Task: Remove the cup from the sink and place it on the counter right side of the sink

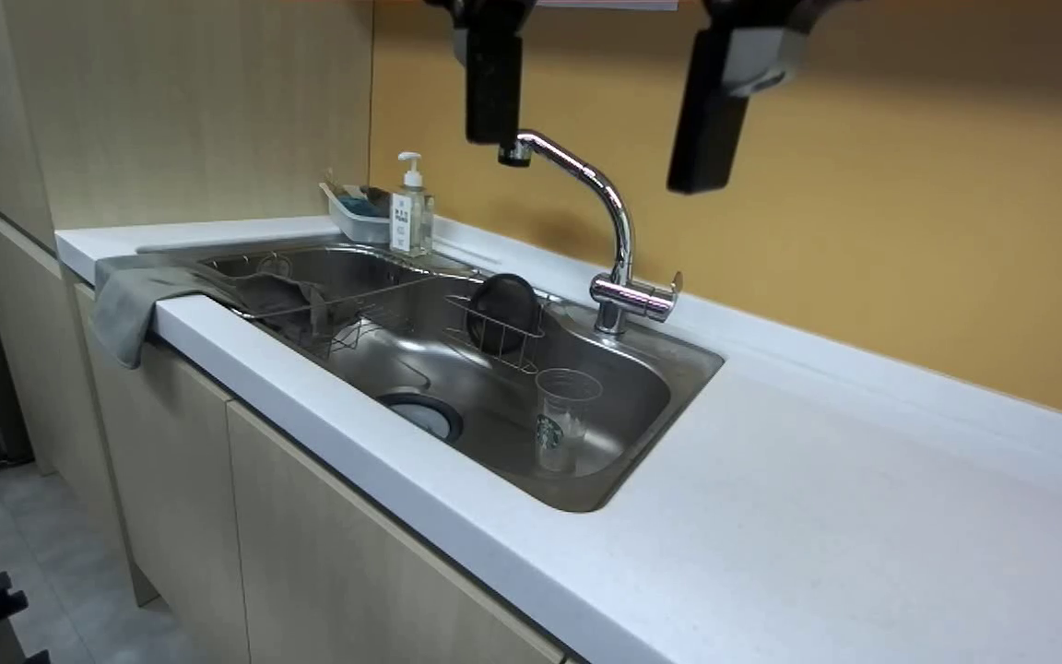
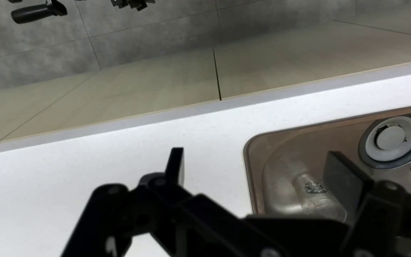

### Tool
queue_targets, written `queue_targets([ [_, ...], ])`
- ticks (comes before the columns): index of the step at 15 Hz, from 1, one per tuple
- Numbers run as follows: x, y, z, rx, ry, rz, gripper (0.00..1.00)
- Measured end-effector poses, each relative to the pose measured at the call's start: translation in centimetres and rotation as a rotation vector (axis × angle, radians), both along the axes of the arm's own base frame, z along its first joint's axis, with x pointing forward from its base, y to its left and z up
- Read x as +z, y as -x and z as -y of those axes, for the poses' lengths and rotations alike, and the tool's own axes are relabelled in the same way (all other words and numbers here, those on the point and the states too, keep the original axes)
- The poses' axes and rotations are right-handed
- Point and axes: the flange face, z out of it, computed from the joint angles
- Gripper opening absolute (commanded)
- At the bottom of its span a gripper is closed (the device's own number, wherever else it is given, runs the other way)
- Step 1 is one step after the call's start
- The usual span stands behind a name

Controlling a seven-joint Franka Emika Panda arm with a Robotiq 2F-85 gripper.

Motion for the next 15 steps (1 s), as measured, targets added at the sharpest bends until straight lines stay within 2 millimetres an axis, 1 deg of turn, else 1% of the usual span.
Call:
queue_targets([
  [6,0.0,0.0,0.0,0.0,0.0,-0.001,1.0],
  [9,-0.3,-0.6,-0.4,0.013,0.012,0.002,1.0],
  [11,-0.9,-2.0,-1.5,0.044,0.029,0.009,1.0],
  [12,-1.4,-2.9,-2.3,0.067,0.041,0.018,1.0],
  [15,-3.5,-6.3,-5.5,0.15,0.076,0.039,1.0],
])
